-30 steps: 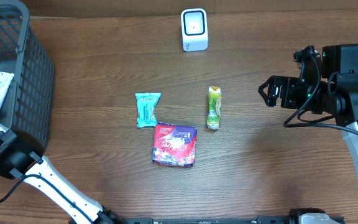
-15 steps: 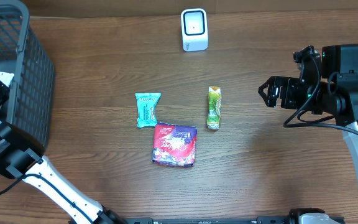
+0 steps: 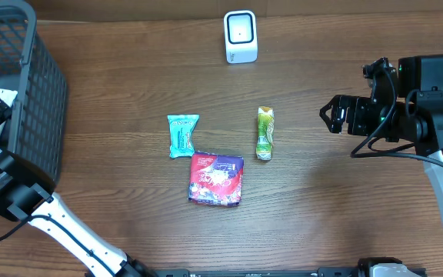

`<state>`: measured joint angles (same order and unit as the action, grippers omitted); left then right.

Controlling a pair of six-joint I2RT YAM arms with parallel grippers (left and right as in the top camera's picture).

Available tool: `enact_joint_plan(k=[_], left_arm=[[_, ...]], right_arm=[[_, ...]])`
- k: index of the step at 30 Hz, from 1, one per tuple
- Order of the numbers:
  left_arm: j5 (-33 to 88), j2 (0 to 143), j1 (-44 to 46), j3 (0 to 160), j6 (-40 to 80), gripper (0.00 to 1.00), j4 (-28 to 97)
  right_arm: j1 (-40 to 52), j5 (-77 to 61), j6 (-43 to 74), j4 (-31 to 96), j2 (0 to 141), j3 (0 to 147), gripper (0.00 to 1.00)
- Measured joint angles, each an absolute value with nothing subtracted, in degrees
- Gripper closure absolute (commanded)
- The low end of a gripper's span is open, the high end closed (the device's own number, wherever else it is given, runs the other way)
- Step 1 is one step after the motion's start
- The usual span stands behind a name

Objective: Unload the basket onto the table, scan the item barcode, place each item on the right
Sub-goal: 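Reach into the basket and grasp the white conditioner tube, left gripper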

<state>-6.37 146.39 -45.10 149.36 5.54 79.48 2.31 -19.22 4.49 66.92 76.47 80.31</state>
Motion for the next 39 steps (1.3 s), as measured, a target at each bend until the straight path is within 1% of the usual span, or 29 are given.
enact_joint_plan(k=[6, 12, 17, 37, 38, 39], left_arm=[[-10.83, 146.39, -45.04, 149.32, 5.37, 0.00, 76.90], [-6.70, 146.39, -44.62, 149.32, -1.19, 0.00, 73.91], [-4.93, 146.39, -44.23, 149.25, -3.79, 0.00, 72.14], [-4.49, 146.39, -44.23, 139.55, -15.49, 0.00, 60.73], [-4.51, 146.39, -44.23, 138.98, -15.73, 0.01, 60.40], [-4.49, 146.39, -44.23, 138.26, -16.10, 0.07, 59.94]], right_arm=[[2.31, -19.22, 4.49, 66.89, 76.47, 80.31, 0.00], [2.31, -19.22, 4.49, 67.07, 76.47, 80.31, 0.00], [2.31, -19.22, 4.49, 67.13, 76.60, 80.31, 0.00], [2.31, -19.25, 4.51, 68.03, 77.65, 80.31, 0.00], [2.28, -19.22, 4.49, 68.07, 77.65, 80.31, 0.00], [2.31, -19.22, 4.51, 68.10, 77.65, 80.31, 0.00]])
